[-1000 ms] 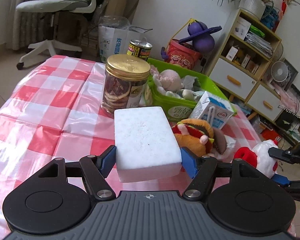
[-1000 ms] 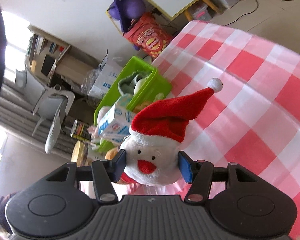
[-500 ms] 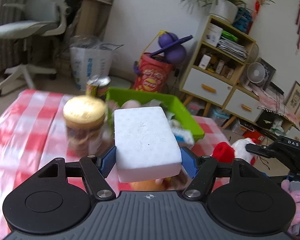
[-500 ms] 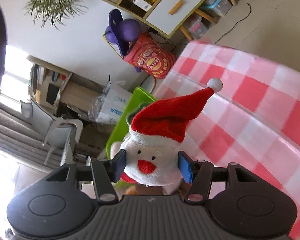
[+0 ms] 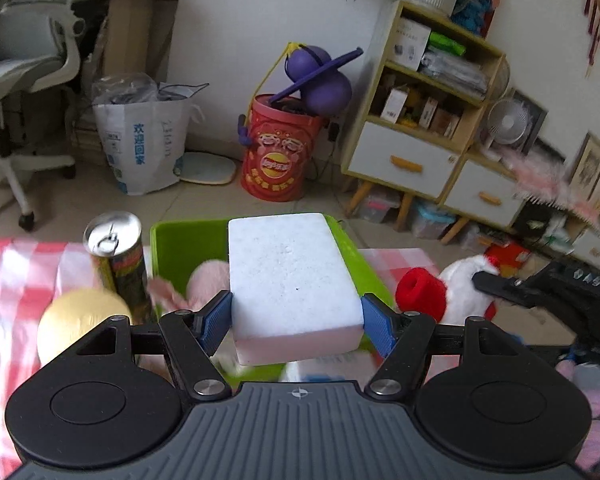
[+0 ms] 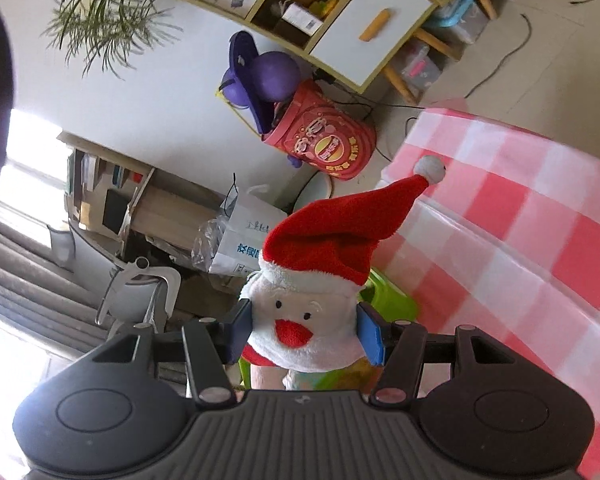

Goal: Organize soft objects
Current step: 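Carry the sponge with the left tool while the right tool carries the Santa plush over the bin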

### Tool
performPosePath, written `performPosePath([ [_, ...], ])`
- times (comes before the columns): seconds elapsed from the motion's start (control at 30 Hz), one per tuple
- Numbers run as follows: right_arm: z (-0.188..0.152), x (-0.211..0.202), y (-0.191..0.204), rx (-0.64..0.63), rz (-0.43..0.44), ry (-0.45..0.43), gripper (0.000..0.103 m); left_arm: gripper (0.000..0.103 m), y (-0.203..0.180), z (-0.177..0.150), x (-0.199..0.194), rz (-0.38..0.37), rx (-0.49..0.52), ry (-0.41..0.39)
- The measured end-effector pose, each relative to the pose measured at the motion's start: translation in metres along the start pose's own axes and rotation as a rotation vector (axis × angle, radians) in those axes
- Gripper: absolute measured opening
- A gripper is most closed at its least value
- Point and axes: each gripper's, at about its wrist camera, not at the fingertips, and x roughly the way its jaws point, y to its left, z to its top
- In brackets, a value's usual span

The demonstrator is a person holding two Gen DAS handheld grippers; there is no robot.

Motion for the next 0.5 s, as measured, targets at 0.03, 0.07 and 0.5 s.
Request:
performPosePath([
  [0.03, 0.002, 0.007, 0.004, -0.012, -0.002, 0.004, 0.032, 0.068, -0.002, 0.004, 0.01, 0.014, 0.017, 0.007],
  [0.07, 0.004, 0.014, 0.007, -0.026, -0.004, 0.007, 0.032, 0.068, -0.002, 0.007, 0.019, 0.022, 0.026, 0.012],
  [0.5, 0.01, 0.103, 0.043, -0.285, -0.069, 0.052, 0.032, 0.069, 0.01, 0.011, 0.109, 0.126, 0.11, 0.098],
])
